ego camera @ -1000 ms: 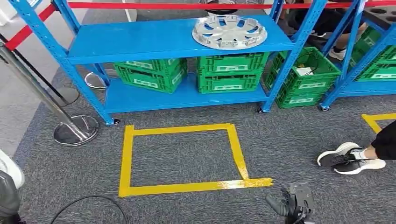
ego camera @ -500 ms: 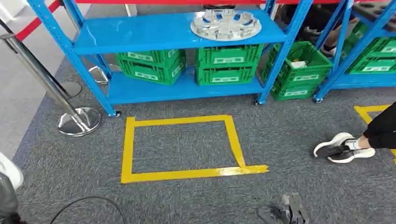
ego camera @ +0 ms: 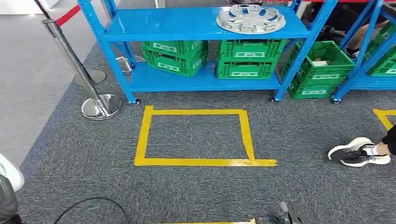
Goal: Take the parts from the cabinet and place them on the table.
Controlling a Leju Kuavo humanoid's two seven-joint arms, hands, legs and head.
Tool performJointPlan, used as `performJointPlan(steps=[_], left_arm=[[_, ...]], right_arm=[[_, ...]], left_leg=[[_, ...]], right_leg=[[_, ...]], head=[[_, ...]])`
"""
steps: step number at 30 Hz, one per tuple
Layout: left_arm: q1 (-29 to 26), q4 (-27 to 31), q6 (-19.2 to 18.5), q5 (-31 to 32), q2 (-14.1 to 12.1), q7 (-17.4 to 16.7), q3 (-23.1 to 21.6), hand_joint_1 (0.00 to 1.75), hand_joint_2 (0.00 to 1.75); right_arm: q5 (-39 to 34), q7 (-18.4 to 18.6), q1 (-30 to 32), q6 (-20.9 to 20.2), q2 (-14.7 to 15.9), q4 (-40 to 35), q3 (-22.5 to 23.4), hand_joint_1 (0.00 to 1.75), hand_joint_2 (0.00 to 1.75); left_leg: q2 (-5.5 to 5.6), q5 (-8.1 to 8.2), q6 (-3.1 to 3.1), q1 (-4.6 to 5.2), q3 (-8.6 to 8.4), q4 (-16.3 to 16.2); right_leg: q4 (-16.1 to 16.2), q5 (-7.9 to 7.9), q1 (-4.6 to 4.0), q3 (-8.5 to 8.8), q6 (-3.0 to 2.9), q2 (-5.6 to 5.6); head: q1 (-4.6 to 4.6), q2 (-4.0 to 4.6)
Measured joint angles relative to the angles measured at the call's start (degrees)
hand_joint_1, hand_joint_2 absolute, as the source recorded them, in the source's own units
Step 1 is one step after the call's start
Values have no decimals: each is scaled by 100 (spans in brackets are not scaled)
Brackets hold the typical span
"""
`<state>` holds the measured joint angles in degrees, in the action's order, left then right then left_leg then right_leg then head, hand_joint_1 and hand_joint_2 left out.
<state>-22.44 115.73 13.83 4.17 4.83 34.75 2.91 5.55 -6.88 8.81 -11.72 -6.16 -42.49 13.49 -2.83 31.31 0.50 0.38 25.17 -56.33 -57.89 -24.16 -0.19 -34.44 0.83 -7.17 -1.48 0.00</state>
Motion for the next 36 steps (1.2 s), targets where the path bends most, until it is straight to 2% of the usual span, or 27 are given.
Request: performJointPlan(steps=[1,2,3,4,5,6,7,8,10,11,12,13,15,16,17,19,21,23,25,26,27,28,31,32,33,34,36], left_arm=[[-16,2,2,0,2,0,4,175,175],[-42,2,11,6,13,0,9,175,175],[-36,2,15,18,26,11,15,175,175],[-38,2,13,37,26,15,20,175,175],[-44,2,13,50,44,20,20,175,175],[-54,2,9,50,50,22,22,175,175],[-75,2,9,50,52,22,26,175,175],[-90,2,7,50,52,22,28,175,175],[-104,2,4,50,57,22,28,175,175],[-106,2,2,50,63,24,28,175,175],[-107,4,-2,50,70,30,30,175,175],[-102,11,-9,35,74,55,35,175,175],[-126,33,-41,-20,83,107,42,175,175],[-136,37,-46,-37,87,116,46,175,175],[-153,48,-48,-55,90,120,55,175,175],[-161,63,-48,-65,98,146,85,175,175],[-155,66,-35,-114,107,195,92,175,175],[-165,66,16,-90,107,203,92,175,175],[-171,83,101,-39,107,203,94,175,175],[-174,105,151,-37,111,203,96,175,175],[-174,118,177,-48,120,203,101,175,175],[-157,125,221,-63,127,195,105,175,175],[-181,138,300,-85,162,195,131,175,175],[-179,146,339,-107,177,195,146,175,175],[-187,159,363,-109,188,195,153,175,175],[-159,168,387,-116,197,195,162,175,175],[-135,170,415,-116,230,195,162,175,175]], right_arm=[[-5,0,8,0,2,-18,-20,0,175],[-20,15,25,-2,34,-48,-50,0,175],[-46,46,65,-2,59,-91,-83,0,175],[-66,85,132,-4,63,-147,-132,0,175],[-85,105,196,-4,83,-197,-164,0,175],[-96,111,239,-4,98,-223,-192,0,175],[-98,114,266,-4,112,-238,-223,0,175],[-103,118,283,-2,122,-262,-245,0,175],[-107,122,309,-4,138,-317,-278,0,175],[-107,127,321,-7,148,-345,-295,0,175],[-114,129,330,-7,168,-369,-315,0,175],[-147,120,341,-7,175,-380,-339,0,175],[-238,111,351,0,175,-383,-398,0,175],[-258,111,365,22,175,-396,-418,0,175],[-271,109,382,26,171,-402,-446,0,175],[-378,116,398,61,181,-417,-474,0,175],[-492,157,461,122,197,-418,-533,0,175],[-601,177,508,190,216,-426,-628,0,175],[-728,195,534,245,234,-464,-737,0,175],[-785,208,537,286,243,-490,-800,0,175],[-813,223,545,302,260,-516,-840,0,175],[-842,258,562,321,286,-548,-894,0,175],[-912,354,589,404,341,-627,-1036,0,175],[-957,398,599,429,369,-688,-1097,0,175],[-979,424,605,464,409,-715,-1139,0,175],[-1012,430,617,487,422,-737,-1195,0,175],[-1030,472,672,511,452,-745,-1272,0,175]], left_leg=[[34,-20,33,2,44,13],[82,-126,112,-43,104,62],[133,-176,157,-47,176,61],[188,-244,183,-46,254,61],[255,-311,191,-42,339,59],[322,-381,191,-34,426,55],[384,-450,190,-28,515,51],[447,-517,184,-26,592,44],[582,-627,154,-26,727,37],[663,-684,130,-26,776,34],[700,-719,109,-36,793,20],[756,-756,84,1,849,-10],[877,-856,22,-5,908,-14],[947,-888,-11,-4,923,-10],[999,-895,-27,-5,954,-40],[544,-410,-89,3,1149,-510],[386,157,-164,-53,1466,-1493],[352,201,-210,-96,1501,-1870],[296,-155,-230,-140,1046,-1261],[183,-367,-227,-148,694,-681],[-65,-405,-209,-140,457,-256],[-237,-332,-158,-68,369,-149],[-62,-328,-5,-46,508,-149],[16,-362,56,-81,492,-104],[50,-386,94,-97,508,-89],[113,-403,127,-101,537,-90],[248,-437,180,-85,593,-92]], right_leg=[[19,18,7,3,24,-40],[-24,-39,35,-46,116,172],[-163,-287,32,-136,157,469],[-490,-656,38,-208,170,622],[-923,-985,36,-310,169,679],[-1329,-1183,34,-408,168,696],[-1641,-1201,34,-464,160,699],[-1710,-1037,34,-416,149,701],[-1183,-614,34,18,108,744],[-551,-498,34,446,69,873],[-64,-563,36,778,33,1144],[272,-653,60,1021,12,1235],[329,-719,42,950,44,1126],[332,-707,35,935,26,1057],[372,-659,102,918,-29,941],[370,-622,93,876,-116,771],[362,-603,73,839,-116,564],[337,-593,74,809,-100,394],[317,-603,78,808,-80,222],[301,-617,80,818,-57,152],[286,-634,65,838,-27,99],[265,-645,39,816,13,46],[253,-632,24,895,98,-137],[250,-676,39,884,157,-118],[165,-774,56,813,206,267],[-129,-973,71,672,208,542],[-1125,-1388,76,180,207,693]], head=[[-2,2],[0,0],[-9,0],[-20,0],[-16,0],[-22,2],[-20,0],[-22,2],[-22,0],[-20,2],[-18,0],[-15,0],[-9,0],[-15,0],[-18,0],[65,0],[63,0],[63,0],[61,0],[63,0],[65,0],[79,2],[52,2],[68,0],[39,0],[19,0],[4,0]])
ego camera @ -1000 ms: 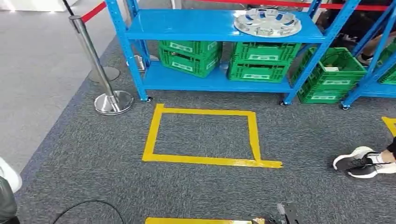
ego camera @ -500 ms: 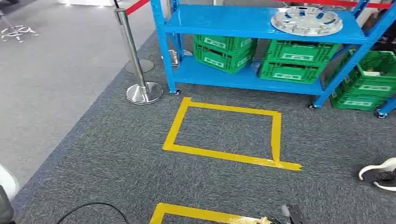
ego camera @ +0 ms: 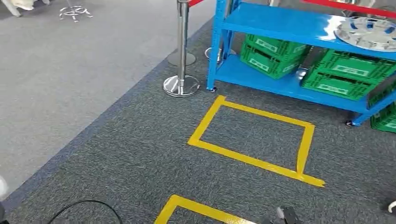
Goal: Take the parts from the cabinet and place them on the table.
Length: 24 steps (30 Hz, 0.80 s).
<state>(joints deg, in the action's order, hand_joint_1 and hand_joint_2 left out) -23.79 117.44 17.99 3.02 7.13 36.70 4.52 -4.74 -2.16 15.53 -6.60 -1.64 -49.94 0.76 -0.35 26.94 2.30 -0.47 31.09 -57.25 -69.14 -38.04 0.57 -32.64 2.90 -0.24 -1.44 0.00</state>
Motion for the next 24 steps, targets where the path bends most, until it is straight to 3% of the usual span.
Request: performJointPlan(steps=[1,2,3,5,6,7,9,11,12,13,14,16,17,18,19,20,21,22,24], left_arm=[[-5,0,11,-2,7,0,4,175,175],[-15,0,24,-2,9,0,11,175,175],[-15,0,44,-2,13,0,13,175,175],[-15,2,116,9,33,2,22,175,175],[-17,4,148,15,46,4,28,175,175],[-15,4,168,20,57,9,37,175,175],[-28,22,192,28,68,11,55,175,175],[-67,46,212,44,85,13,96,175,175],[-89,61,225,52,85,13,123,175,175],[-83,79,243,61,87,20,144,175,175],[-75,81,258,61,96,20,162,175,175],[-108,81,262,59,125,15,214,175,175],[-142,81,258,59,136,7,260,175,175],[-165,81,236,57,149,7,300,175,175],[-177,81,218,50,157,4,330,175,175],[-191,81,190,50,170,7,370,175,175],[-199,87,145,59,183,6,409,175,175],[-197,94,85,79,212,4,433,175,175],[-213,114,-123,221,330,-15,549,175,175]], right_arm=[[-4,2,28,0,24,-2,-26,0,175],[-6,2,52,0,39,-9,-59,0,175],[-9,2,63,0,55,-13,-94,0,175],[-35,-4,66,11,96,-26,-146,0,175],[-42,-9,71,28,114,-42,-168,0,175],[-46,-13,75,53,146,-46,-197,0,175],[-50,-15,87,70,166,-63,-262,0,175],[-52,-22,91,83,173,-92,-293,0,175],[-55,-28,82,83,173,-105,-323,0,175],[-55,-39,87,87,177,-111,-358,0,175],[-50,-42,95,98,190,-111,-389,0,175],[-31,-28,111,127,216,-111,-437,0,175],[-20,-15,104,146,223,-111,-477,0,175],[-11,-13,91,164,229,-111,-525,0,175],[-9,-11,76,181,232,-111,-555,0,175],[-9,-11,62,186,232,-111,-592,0,175],[-13,-35,51,197,232,-111,-621,0,175],[-46,-118,38,214,247,-109,-647,0,175],[-147,-405,-32,297,269,-32,-750,0,175]], left_leg=[[85,-10,9,12,21,-4],[160,-18,14,18,26,-5],[248,-23,14,26,19,-6],[400,-28,5,32,7,-21],[465,-34,-6,26,16,-26],[515,-33,-39,59,45,-56],[668,-79,-123,15,148,-70],[823,-140,-215,14,210,-60],[653,-80,-213,6,219,-131],[375,97,-248,26,310,-333],[228,335,-281,14,479,-711],[116,780,-334,-19,902,-1674],[106,820,-356,-33,990,-1911],[101,723,-370,-47,928,-1832],[80,518,-375,-60,745,-1513],[26,259,-370,-67,444,-974],[-105,47,-362,-66,123,-413],[-411,147,-326,-21,-26,-108],[-284,113,-224,-6,-6,-102]], right_leg=[[-426,-96,-2,-239,-2,9],[-575,-41,-1,-354,-9,11],[-423,162,-2,-317,-24,16],[490,758,-1,34,-73,122],[966,990,2,226,-107,353],[1153,931,19,284,-138,656],[1263,892,7,365,-113,546],[1290,944,30,361,-158,405],[1331,976,58,370,-188,306],[1334,975,57,372,-214,230],[1331,972,56,368,-224,136],[1323,962,47,352,-236,-67],[1317,961,47,348,-233,-158],[1315,955,48,348,-224,-232],[1312,946,50,351,-210,-311],[1308,931,52,352,-187,-381],[1299,910,56,362,-156,-444],[1287,886,28,428,-118,-505],[1286,859,3,380,-56,-584]], head=[[2,0],[2,0],[0,0],[0,2],[0,0],[13,2],[7,0],[9,0],[9,0],[51,0],[77,0],[66,0],[70,0],[74,0],[72,0],[72,2],[72,0],[74,0],[30,0]])
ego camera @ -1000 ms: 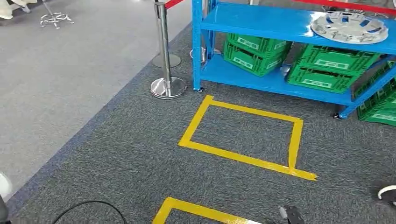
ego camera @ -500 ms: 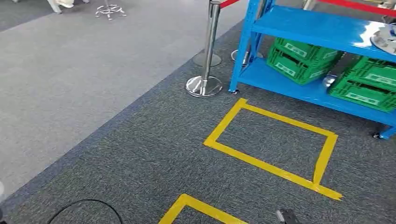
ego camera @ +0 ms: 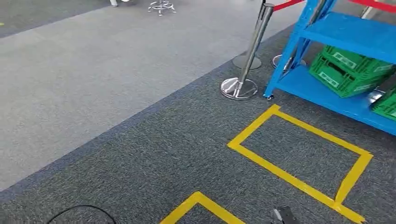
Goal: Take the parts from the cabinet and place them on the table.
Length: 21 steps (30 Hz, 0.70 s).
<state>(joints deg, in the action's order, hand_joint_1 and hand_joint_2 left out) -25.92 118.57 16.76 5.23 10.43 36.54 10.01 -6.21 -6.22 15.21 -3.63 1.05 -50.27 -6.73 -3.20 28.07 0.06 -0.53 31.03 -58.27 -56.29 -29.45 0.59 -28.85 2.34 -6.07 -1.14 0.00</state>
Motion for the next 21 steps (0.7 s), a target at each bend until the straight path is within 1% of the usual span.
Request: performJointPlan(steps=[1,2,3,4,5,6,7,8,9,10,11,12,13,14,15,16,17,18,19,20,21], left_arm=[[-4,0,-93,71,62,-15,84,175,175],[-5,0,-147,136,95,-22,159,175,175],[-3,4,-173,192,135,-33,196,175,175],[-8,4,-181,216,183,-42,218,175,175],[1,7,-188,251,216,-59,251,175,175],[7,7,-192,262,245,-61,264,175,175],[18,7,-155,332,301,-61,308,175,175],[17,7,-116,387,330,-61,341,175,175],[17,7,-81,424,363,-61,374,175,175],[17,7,-68,441,395,-61,413,175,175],[20,7,-63,443,417,-59,441,175,175],[27,7,-63,448,437,-55,450,175,175],[32,7,-63,450,457,-46,456,175,175],[53,7,-63,450,478,-44,465,175,175],[60,7,-63,450,487,-41,467,175,175],[58,7,-61,450,504,-39,478,175,175],[48,7,-61,450,516,-39,491,175,175],[50,15,-59,452,518,-35,511,175,175],[48,15,-57,454,520,-28,533,175,175],[75,20,-52,459,520,-22,540,175,175],[101,17,-41,457,520,-17,537,175,175]], right_arm=[[-78,-174,-38,43,13,103,-79,0,175],[-127,-273,-67,76,17,162,-138,0,175],[-170,-332,-88,98,26,196,-194,0,175],[-199,-362,-123,107,48,236,-234,0,175],[-214,-382,-149,109,52,275,-282,0,175],[-223,-382,-163,111,55,308,-317,0,175],[-253,-382,-163,124,63,362,-375,0,175],[-266,-379,-158,157,63,391,-409,0,175],[-277,-379,-157,190,72,419,-439,0,175],[-297,-382,-159,205,78,432,-463,0,175],[-325,-382,-164,218,89,439,-491,0,175],[-349,-382,-167,247,98,448,-511,0,175],[-367,-382,-168,260,118,459,-524,0,175],[-376,-382,-162,273,135,480,-539,0,175],[-378,-377,-169,273,138,485,-548,0,175],[-380,-380,-165,275,140,491,-559,0,175],[-380,-379,-172,280,144,494,-575,0,175],[-384,-382,-180,284,144,494,-590,0,175],[-391,-382,-198,284,144,498,-605,0,175],[-404,-386,-192,286,146,500,-618,0,175],[-437,-384,-182,304,155,505,-627,0,175]], left_leg=[[42,5,36,16,30,-6],[104,-7,80,29,49,6],[172,-57,149,2,28,46],[205,-76,176,-12,43,53],[245,-90,199,-12,58,52],[298,-95,209,-3,75,50],[365,-101,222,14,89,47],[438,-100,224,26,93,43],[516,-100,224,37,86,42],[598,-100,224,45,75,41],[679,-99,223,50,63,41],[765,-99,222,54,45,41],[831,-95,217,38,52,41],[910,-86,189,79,82,1],[990,-101,158,41,128,4],[1068,-129,107,12,158,16],[1139,-159,60,-3,170,34],[1215,-153,25,21,181,25],[911,-54,18,42,223,-100],[643,137,-5,46,347,-379],[491,362,-34,32,542,-794]], right_leg=[[15,2,11,33,34,-38],[35,12,22,110,73,-96],[29,-14,46,112,130,-45],[-102,-153,53,9,153,269],[-437,-382,57,-136,151,472],[-968,-639,53,-379,150,562],[-1509,-842,46,-641,141,588],[-1857,-912,44,-830,131,594],[-1906,-820,43,-895,114,598],[-1688,-604,37,-817,89,607],[-1250,-314,32,-646,63,644],[-673,-3,30,-406,20,762],[-220,162,31,-238,-23,1088],[-92,110,65,-186,-51,1259],[-42,62,44,-100,-20,1187],[-48,65,32,-105,-30,1139],[-45,77,18,-98,-44,1071],[43,111,65,-68,-79,973],[76,127,74,-25,-107,870],[87,125,69,-6,-145,793],[87,113,58,-1,-159,695]], head=[[-9,0],[-9,0],[-11,0],[-26,0],[-33,0],[-41,0],[-41,2],[-41,0],[-41,0],[-39,0],[-44,0],[-39,0],[-44,0],[-26,0],[-46,0],[-30,0],[-37,0],[-28,0],[-30,0],[13,0],[15,0]])
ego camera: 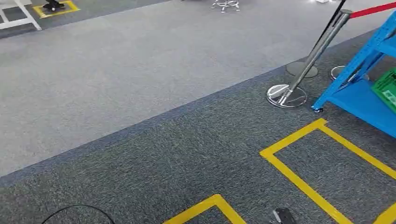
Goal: Take the parts from the cabinet and place them on the table.
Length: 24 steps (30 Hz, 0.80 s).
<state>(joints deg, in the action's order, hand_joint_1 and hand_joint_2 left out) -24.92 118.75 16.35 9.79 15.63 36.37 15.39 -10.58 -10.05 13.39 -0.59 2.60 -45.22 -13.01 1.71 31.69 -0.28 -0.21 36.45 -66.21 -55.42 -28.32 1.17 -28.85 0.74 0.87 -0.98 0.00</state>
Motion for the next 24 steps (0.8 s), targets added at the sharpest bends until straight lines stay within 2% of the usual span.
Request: performJointPlan(steps=[2,3,4,5,6,7,8,9,12,13,14,15,17,18,19,20,21,22,23,24], left_arm=[[14,0,61,11,2,20,0,175,175],[17,-4,107,33,0,30,-4,175,175],[20,-7,169,42,-4,48,-11,175,175],[29,-7,239,46,-11,68,-22,175,175],[35,-7,336,42,-18,98,-35,175,175],[42,-7,427,33,-24,138,-61,175,175],[74,-7,512,2,-39,168,-92,175,175],[85,-7,582,-17,-39,208,-129,175,175],[85,-7,754,-44,-61,282,-142,175,175],[89,-4,815,-68,-66,306,-160,175,175],[102,-4,864,-72,-70,332,-186,175,175],[123,-4,918,-94,-72,345,-216,175,175],[136,-4,992,-105,-90,356,-278,175,175],[135,-7,1003,-129,-98,356,-286,175,175],[136,-7,1005,-138,-103,356,-295,175,175],[141,-7,1008,-138,-103,358,-299,175,175],[145,-7,1008,-138,-109,358,-306,175,175],[151,-7,1010,-138,-116,358,-319,175,175],[157,-7,1021,-138,-120,358,-330,175,175],[171,-7,1049,-138,-135,358,-356,175,175]], right_arm=[[-103,2,41,41,7,0,-4,0,175],[-153,2,57,81,11,0,-11,0,175],[-197,2,70,107,13,0,-15,0,175],[-236,7,77,127,13,-2,-26,0,175],[-284,13,83,148,13,-9,-48,0,175],[-328,17,87,188,17,-13,-59,0,175],[-376,22,107,216,37,-29,-66,0,175],[-402,26,111,225,57,-46,-85,0,175],[-481,39,109,275,98,-116,-160,0,175],[-498,42,112,295,122,-149,-175,0,175],[-516,37,111,304,135,-157,-201,0,175],[-544,52,120,304,142,-162,-240,0,175],[-570,63,170,317,160,-166,-291,0,175],[-577,68,184,319,177,-166,-306,0,175],[-586,70,192,317,188,-166,-310,0,175],[-588,70,192,317,194,-168,-323,0,175],[-592,70,190,319,203,-168,-332,0,175],[-592,70,189,317,212,-168,-336,0,175],[-592,72,187,319,232,-168,-339,0,175],[-603,68,199,319,234,-171,-350,0,175]], left_leg=[[-97,361,-53,-42,421,-893],[-104,338,-69,-57,460,-987],[-113,181,-82,-72,358,-819],[-146,-46,-85,-83,140,-433],[-235,-282,-78,-88,-163,97],[-459,-439,-63,-85,-482,635],[-593,-339,-15,-22,-562,812],[-502,-365,50,-29,-542,807],[-336,-389,156,-1,-487,822],[-302,-422,205,-36,-515,856],[-258,-431,231,-41,-507,856],[-206,-429,260,-39,-490,855],[-69,-425,274,-14,-477,853],[-2,-424,275,-5,-482,852],[73,-423,275,0,-492,851],[157,-423,275,2,-503,851],[238,-419,269,2,-520,848],[312,-412,259,-1,-535,848],[367,-407,238,6,-522,838],[458,-403,207,1,-480,806]], right_leg=[[-3,-23,-17,-1,-4,-210],[-3,-29,-17,-3,3,-293],[-3,-45,-17,-5,16,-376],[-4,-63,-16,-8,30,-447],[-4,-85,-15,22,49,-509],[-5,-111,-17,65,79,-568],[-31,-155,-73,86,135,-629],[-32,-164,-66,95,163,-664],[-10,-165,-39,209,260,-815],[-67,-259,-9,154,298,-607],[-296,-432,-9,44,296,-339],[-754,-660,-5,-175,296,-188],[-1786,-1049,-12,-701,292,-99],[-1991,-1038,-13,-838,283,-94],[-1897,-887,-13,-837,269,-92],[-1539,-606,-14,-706,251,-78],[-993,-279,-11,-479,231,-14],[-433,5,-7,-243,205,148],[-229,-55,5,-143,183,452],[-77,-78,10,-88,178,445]], head=[[0,0],[2,0],[4,0],[2,0],[4,0],[7,0],[7,0],[-20,2],[-6,2],[-20,2],[-44,0],[-59,0],[-61,0],[-55,0],[-57,0],[-57,0],[-57,0],[-59,0],[-41,0],[-39,0]])
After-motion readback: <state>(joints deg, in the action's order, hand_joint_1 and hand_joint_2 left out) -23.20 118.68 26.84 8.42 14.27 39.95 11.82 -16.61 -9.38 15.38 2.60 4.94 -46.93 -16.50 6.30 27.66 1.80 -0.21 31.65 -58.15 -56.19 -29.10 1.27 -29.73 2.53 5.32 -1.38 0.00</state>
